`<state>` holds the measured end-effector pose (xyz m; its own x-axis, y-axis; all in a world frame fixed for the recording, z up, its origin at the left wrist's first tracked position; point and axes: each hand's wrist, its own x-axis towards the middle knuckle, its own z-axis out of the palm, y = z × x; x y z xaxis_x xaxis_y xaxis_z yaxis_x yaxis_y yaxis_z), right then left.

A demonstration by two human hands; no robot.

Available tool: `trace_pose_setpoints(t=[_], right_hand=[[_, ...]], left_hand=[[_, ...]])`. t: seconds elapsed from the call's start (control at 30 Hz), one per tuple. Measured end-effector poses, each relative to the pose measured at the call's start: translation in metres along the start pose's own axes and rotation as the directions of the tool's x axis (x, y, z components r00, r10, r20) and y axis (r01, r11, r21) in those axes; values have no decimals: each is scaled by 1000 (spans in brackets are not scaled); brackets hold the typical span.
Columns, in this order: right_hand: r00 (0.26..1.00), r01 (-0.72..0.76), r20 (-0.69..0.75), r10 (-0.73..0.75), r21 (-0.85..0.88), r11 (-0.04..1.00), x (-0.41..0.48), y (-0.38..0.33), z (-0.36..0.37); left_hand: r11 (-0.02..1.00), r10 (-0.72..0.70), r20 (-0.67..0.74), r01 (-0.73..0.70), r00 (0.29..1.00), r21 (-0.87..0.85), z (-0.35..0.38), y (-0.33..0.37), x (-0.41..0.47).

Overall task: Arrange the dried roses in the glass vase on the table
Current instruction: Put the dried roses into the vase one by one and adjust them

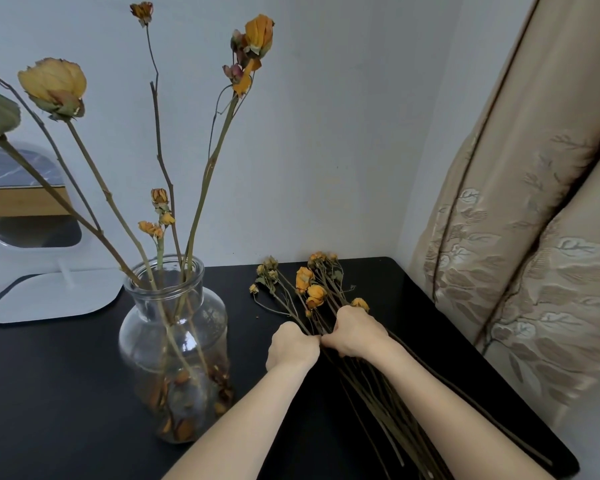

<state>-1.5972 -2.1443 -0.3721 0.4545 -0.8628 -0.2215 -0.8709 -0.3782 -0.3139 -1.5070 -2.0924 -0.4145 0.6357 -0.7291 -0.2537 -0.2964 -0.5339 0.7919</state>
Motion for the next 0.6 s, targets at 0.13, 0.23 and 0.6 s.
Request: trace_pose_setpoints(t=[0.13,0.23,0.6], right_hand=[[1000,-19,0,19,35,999,0,4,-4],[1000,-9,-1,9,39,999,-1,4,-3],[999,31,-7,-32,-56,998,1,1,6]], left_hand=[[1000,-16,7,16,1000,-25,1,1,0],[999,-18,1,18,1000,-42,1,2,-2],[998,-42,-6,42,999,-48,-1,8,-3]])
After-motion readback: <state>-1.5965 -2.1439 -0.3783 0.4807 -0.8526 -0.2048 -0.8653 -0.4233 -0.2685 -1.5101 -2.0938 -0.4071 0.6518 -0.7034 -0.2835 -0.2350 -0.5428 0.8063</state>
